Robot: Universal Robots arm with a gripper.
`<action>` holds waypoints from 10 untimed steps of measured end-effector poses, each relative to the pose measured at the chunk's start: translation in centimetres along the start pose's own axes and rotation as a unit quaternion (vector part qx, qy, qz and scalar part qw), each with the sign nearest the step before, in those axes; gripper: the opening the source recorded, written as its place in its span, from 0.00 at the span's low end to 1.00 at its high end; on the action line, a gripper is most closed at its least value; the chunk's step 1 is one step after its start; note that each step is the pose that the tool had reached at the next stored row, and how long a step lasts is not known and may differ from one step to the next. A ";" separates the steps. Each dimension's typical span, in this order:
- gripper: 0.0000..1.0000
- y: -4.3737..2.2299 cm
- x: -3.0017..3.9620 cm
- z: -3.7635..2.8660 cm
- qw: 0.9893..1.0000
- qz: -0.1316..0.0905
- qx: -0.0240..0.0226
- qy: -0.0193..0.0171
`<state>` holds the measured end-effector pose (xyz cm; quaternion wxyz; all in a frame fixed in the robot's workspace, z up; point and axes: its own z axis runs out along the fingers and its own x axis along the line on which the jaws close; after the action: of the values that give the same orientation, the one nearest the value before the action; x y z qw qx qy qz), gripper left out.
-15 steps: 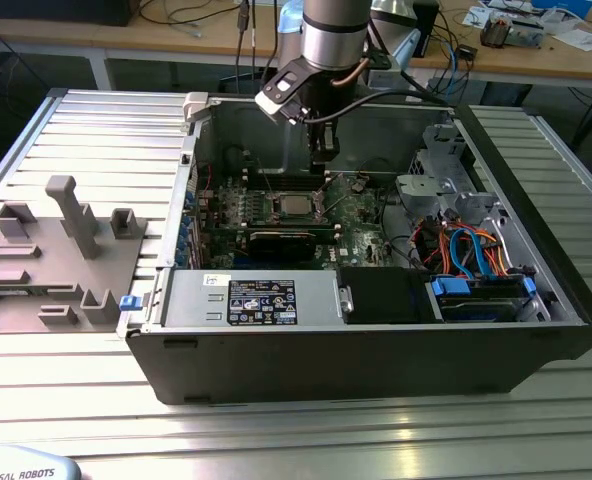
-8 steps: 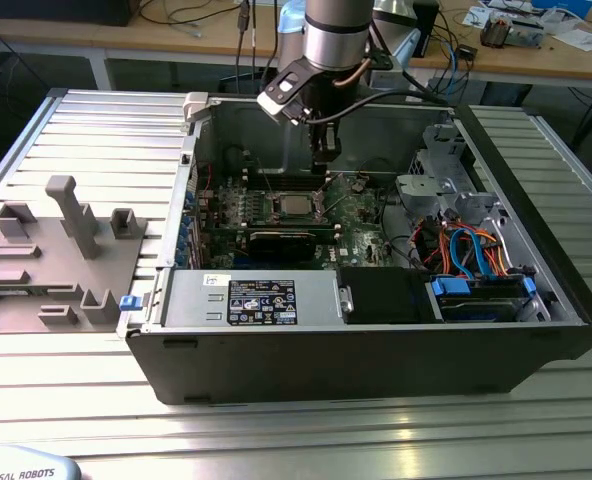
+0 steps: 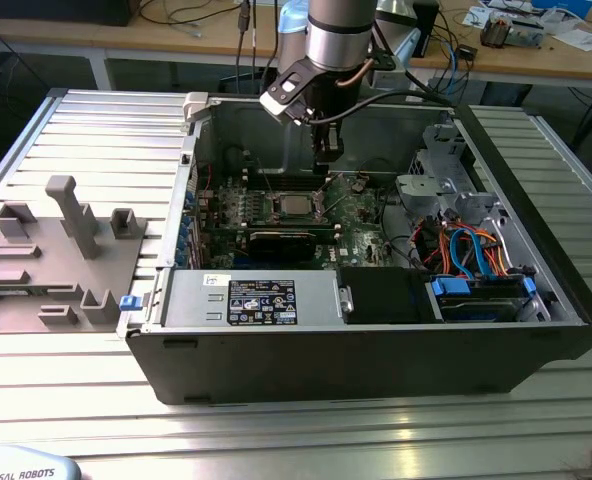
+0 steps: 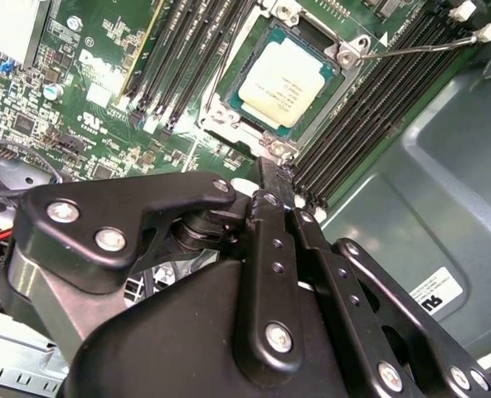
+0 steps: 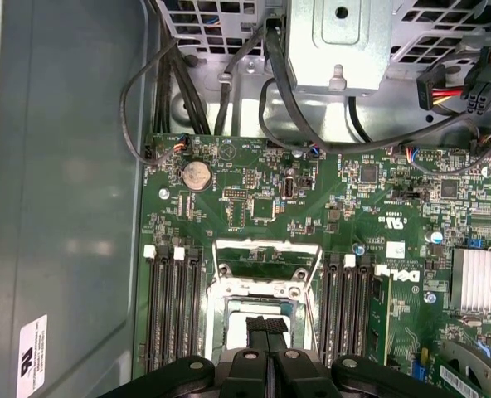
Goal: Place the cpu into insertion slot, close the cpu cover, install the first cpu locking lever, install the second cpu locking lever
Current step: 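Close the cpu cover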
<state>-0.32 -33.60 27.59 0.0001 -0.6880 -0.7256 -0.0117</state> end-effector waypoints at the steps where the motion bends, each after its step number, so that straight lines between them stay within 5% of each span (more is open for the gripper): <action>1: 0.11 0.03 0.00 0.01 1.000 0.000 0.000 0.000; 10: 0.11 0.15 -0.01 0.05 1.000 0.000 0.000 0.000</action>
<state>-0.17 -33.59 27.54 0.0001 -0.6881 -0.7255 -0.0117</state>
